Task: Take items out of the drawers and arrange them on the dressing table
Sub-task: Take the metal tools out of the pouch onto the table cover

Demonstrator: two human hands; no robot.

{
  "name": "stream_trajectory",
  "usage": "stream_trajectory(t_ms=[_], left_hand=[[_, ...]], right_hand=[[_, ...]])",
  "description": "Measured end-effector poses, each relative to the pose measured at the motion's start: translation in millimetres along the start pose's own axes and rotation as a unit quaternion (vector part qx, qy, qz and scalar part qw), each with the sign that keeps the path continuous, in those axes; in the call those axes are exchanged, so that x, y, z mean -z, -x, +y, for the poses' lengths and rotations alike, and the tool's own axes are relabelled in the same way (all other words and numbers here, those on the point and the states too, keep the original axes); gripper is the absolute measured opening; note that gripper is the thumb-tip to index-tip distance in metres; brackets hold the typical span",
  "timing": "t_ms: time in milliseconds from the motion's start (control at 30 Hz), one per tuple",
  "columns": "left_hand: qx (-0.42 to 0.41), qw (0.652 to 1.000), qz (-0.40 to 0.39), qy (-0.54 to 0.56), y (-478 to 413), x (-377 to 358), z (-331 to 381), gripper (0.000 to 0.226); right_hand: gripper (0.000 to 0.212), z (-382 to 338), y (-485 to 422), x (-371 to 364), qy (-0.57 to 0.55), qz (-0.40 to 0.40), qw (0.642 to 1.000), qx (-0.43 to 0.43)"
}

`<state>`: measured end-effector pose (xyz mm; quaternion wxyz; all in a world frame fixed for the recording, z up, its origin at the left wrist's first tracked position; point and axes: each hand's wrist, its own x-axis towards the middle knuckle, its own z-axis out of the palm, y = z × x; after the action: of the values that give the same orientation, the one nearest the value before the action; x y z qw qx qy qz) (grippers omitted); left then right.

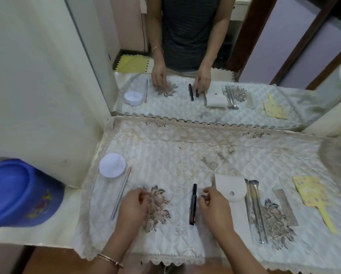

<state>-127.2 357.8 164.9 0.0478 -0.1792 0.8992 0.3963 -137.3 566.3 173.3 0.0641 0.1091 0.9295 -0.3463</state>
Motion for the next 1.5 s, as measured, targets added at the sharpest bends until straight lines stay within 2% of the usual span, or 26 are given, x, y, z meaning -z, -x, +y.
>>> stream_trajectory(t_ms=[100,200,267,367,467,533,600,700,900,1067,1133,1200,1267,1333,1400,1467,1500], left_hand=[[0.009,0.996,0.055,-0.072,-12.1,26.0,-30.3,0.017],[0.040,0.991,0.022,-0.125,-20.6,34.8,-43.3,0.016],[0.040,0.991,-0.001,-0.130,-22.2,36.7,-41.8,0.008],[0.027,0.992,-0.001,-0.120,-21.8,39.9,-37.7,0.010],[-0.025,0.994,-0.007,-0.107,-14.3,44.1,-31.2,0.006],[-0.068,0.994,-0.025,-0.083,-6.2,43.6,-24.9,0.006],[-0.096,0.993,-0.033,-0.055,-0.2,40.9,-17.7,0.002],[-0.097,0.994,-0.052,-0.018,3.8,34.9,-11.9,0.003],[-0.144,0.985,-0.091,-0.026,-2.2,30.7,1.1,0.012],[-0.147,0.981,-0.127,-0.017,-11.1,23.4,19.5,0.014],[-0.138,0.977,-0.157,-0.032,-10.8,22.1,21.6,0.013],[-0.111,0.973,-0.187,-0.075,-9.2,25.9,11.6,0.006],[-0.060,0.978,-0.192,-0.063,-6.7,31.3,-2.4,0.021],[-0.025,0.986,-0.163,-0.015,-7.8,30.0,-3.7,0.022],[-0.019,0.987,-0.159,0.015,-8.6,17.3,7.7,0.020],[-0.029,0.984,-0.175,0.012,-4.5,1.6,20.6,0.023],[-0.031,0.984,-0.177,0.008,-2.0,-5.5,22.9,0.025]], right_hand=[[0.022,-9.7,-3.0,-6.8,0.018,-0.011,0.999,0.027],[0.027,-21.0,-7.7,-13.6,0.028,-0.033,0.999,0.029],[0.027,-30.1,-8.7,-18.4,0.041,-0.055,0.997,0.038],[0.024,-45.4,-9.3,-27.3,0.020,-0.078,0.995,0.062],[0.023,-64.1,-12.1,-35.4,-0.118,-0.109,0.987,0.030],[0.028,-76.4,-15.9,-39.2,-0.258,-0.150,0.954,-0.037],[0.019,-86.6,-19.4,-39.5,-0.360,-0.166,0.913,-0.093],[0.002,-90.9,-23.1,-33.2,-0.400,-0.148,0.899,-0.103],[0.010,-78.5,-28.9,-22.0,-0.386,-0.080,0.914,-0.101],[0.015,-68.4,-30.4,-14.9,-0.410,-0.026,0.905,-0.112],[0.013,-58.2,-33.1,-13.4,-0.410,-0.010,0.902,-0.134],[0.011,-43.3,-46.2,2.6,-0.410,0.054,0.897,-0.159],[0.012,-30.0,-62.2,30.7,-0.390,0.104,0.904,-0.143],[0.018,-30.8,-67.4,45.5,-0.351,0.066,0.930,-0.090],[0.020,-37.1,-57.9,31.3,-0.251,-0.016,0.966,-0.055],[0.023,-40.4,-41.7,4.4,-0.154,-0.084,0.984,-0.039],[0.025,-39.9,-34.4,-7.3,-0.109,-0.094,0.989,-0.030]])
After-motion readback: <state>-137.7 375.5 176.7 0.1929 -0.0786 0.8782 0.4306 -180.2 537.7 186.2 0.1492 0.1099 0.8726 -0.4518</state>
